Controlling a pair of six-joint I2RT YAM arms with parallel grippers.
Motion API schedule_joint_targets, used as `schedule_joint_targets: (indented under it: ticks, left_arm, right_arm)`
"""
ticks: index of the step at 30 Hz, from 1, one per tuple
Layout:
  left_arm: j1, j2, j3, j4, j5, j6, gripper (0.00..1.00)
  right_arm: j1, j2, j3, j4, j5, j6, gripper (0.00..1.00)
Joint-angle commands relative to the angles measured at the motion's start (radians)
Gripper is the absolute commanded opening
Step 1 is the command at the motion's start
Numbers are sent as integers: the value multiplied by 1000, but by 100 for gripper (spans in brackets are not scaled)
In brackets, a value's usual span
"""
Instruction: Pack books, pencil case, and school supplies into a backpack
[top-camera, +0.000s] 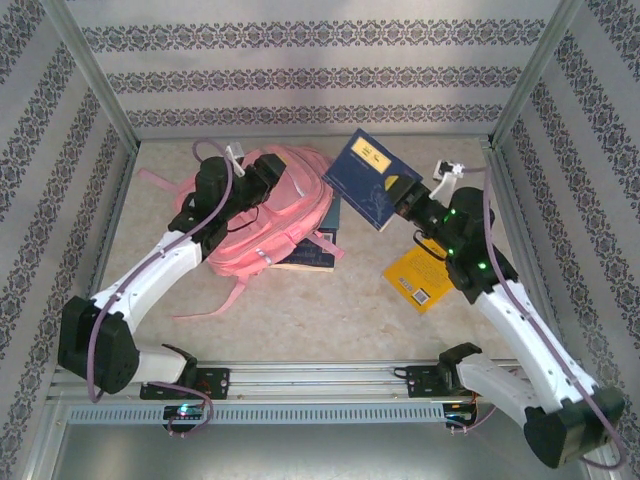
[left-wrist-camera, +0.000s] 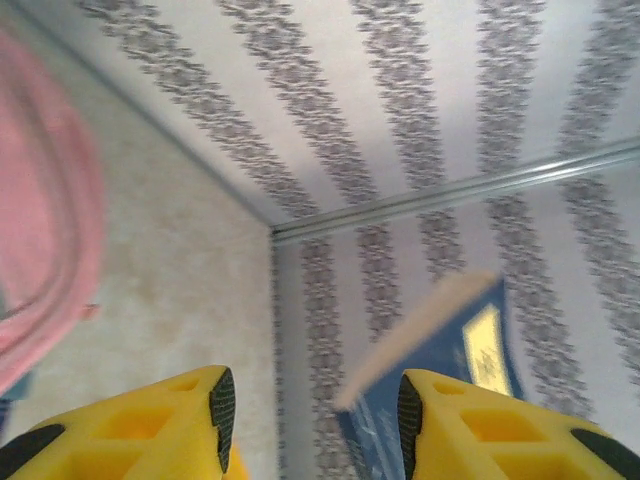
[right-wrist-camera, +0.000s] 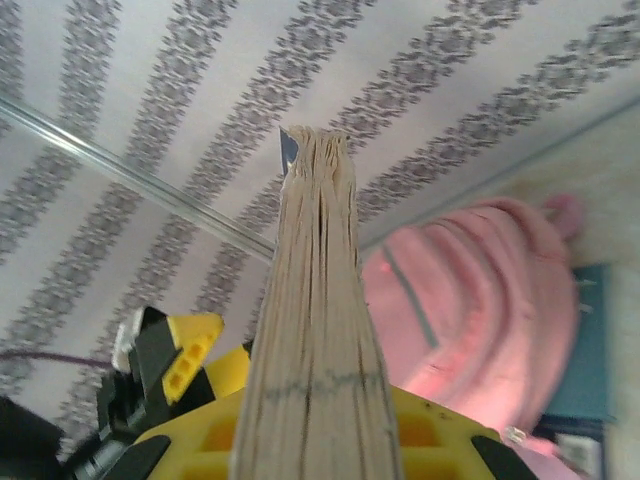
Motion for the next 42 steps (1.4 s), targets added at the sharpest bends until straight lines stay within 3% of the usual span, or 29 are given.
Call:
schedule_joint_targets:
  ticks: [1,4,10,16,26,42]
  left_arm:
    - [36,90,65,-189,-81,69,50]
    - [64,191,150,-219,-108,80,50]
    - [116,432,324,-200,-45,78,47]
    - [128,605,386,-27,39,38,39]
    - [124,662,403,42,79,13,26]
    - [109,737,489,-30,109,33,27]
  right_arm:
    - [-47,-40,28,-260,7,-85,0]
    - [-71,-77,26,-327,-18,-113,0]
    - [-102,-143,45,-438,4,-157,0]
    - [-114,-180,34,-507,-16,-175,0]
    - [-124,-201,1,-548,-34,-177,0]
    - [-127,-179,-9,-543,-38,-181,0]
